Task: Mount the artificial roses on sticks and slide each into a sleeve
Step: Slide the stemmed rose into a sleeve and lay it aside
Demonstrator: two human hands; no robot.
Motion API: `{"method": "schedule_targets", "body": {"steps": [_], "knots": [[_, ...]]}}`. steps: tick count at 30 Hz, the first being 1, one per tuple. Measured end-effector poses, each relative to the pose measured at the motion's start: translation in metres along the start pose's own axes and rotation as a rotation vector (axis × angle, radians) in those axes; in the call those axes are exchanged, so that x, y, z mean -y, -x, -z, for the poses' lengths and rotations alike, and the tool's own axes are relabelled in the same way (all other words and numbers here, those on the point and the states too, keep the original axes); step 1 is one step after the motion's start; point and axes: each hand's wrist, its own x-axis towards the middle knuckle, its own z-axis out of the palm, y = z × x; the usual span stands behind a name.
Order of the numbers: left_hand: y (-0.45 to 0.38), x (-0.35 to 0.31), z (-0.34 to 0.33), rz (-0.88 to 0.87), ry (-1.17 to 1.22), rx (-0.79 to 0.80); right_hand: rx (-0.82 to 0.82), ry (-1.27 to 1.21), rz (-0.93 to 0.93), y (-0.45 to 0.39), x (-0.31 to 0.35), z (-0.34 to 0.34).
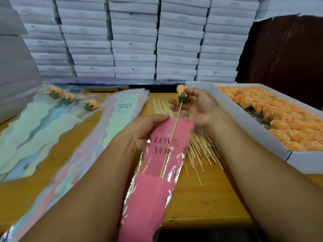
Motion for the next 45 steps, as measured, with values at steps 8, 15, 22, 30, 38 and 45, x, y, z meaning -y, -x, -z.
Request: {"method": "schedule_targets", "body": {"steps": [8, 15, 22, 30, 38, 45], "knots": [[0.002, -0.003, -0.001, -0.067, 0.081, -0.077, -0.051, 0.297, 0.037, 0.005, -0.006, -0.018], [-0.004, -0.004, 0.002, -0.106, 0.105, -0.084, -0.026, 0.43, 0.086, 0.009, -0.006, -0.016], [-0.003, -0.004, 0.001, -0.109, 0.124, -0.102, 0.008, 0.337, 0.057, 0.014, 0.0, -0.015], [0.001, -0.005, 0.0, -0.175, 0.094, -0.171, -0.161, 0.532, 0.131, 0.014, -0.005, -0.018], [-0.009, -0.007, 0.005, -0.227, -0.049, -0.36, -0.13, 0.592, 0.257, 0.018, -0.007, -0.019], [-0.004, -0.006, -0.003, -0.069, 0.006, -0.278, 0.028, 0.749, 0.27, 0.022, -0.011, -0.022]]}}
